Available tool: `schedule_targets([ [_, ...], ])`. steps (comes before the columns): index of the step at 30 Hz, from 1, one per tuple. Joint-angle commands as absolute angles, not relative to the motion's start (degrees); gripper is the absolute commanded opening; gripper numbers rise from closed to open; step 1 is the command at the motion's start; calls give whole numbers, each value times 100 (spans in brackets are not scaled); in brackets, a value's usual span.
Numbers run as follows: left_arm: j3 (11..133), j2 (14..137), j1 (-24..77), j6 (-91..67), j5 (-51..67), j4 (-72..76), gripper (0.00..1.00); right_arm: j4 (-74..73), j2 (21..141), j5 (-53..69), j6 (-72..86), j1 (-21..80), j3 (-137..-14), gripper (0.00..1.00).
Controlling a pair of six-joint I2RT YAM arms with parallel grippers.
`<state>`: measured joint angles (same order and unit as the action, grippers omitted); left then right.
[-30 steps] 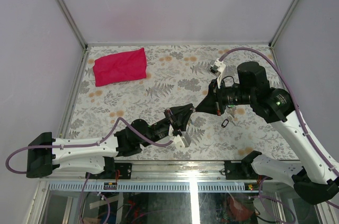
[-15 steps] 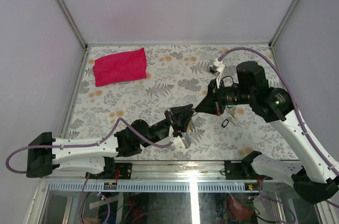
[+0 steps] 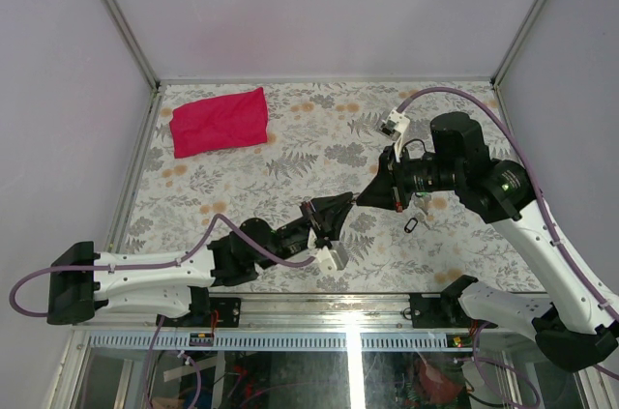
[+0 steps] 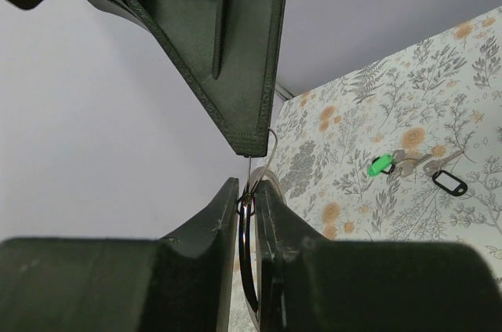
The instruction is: Put the keys on the keyring
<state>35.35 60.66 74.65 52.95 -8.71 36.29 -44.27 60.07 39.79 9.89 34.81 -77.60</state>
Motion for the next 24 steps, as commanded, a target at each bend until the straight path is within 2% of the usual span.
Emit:
schedule_targets([
  [1,3886,5888,7530,4642,-955,3677,0,-4055,5928,3860,966,3463,-7794,8],
  [5,4102,5906,7532,4443,-1142,3225,0,-3788,5672,3402,945,3463,-7687,31],
  [9,4110,5885,7532,4385,-1259,3186,0,-3283,5229,2797,1029,3462,-7430,45],
  [13,4219,5926,7531,4264,-1452,2967,0,-2869,4796,2178,1162,3463,-7098,49],
  [17,4350,6001,7527,4233,-1635,2739,0,-2604,4545,1805,1301,3465,-6813,49],
  [24,4710,6152,7521,3968,-1888,2116,0,-2548,4500,2133,1406,3464,-6583,48],
])
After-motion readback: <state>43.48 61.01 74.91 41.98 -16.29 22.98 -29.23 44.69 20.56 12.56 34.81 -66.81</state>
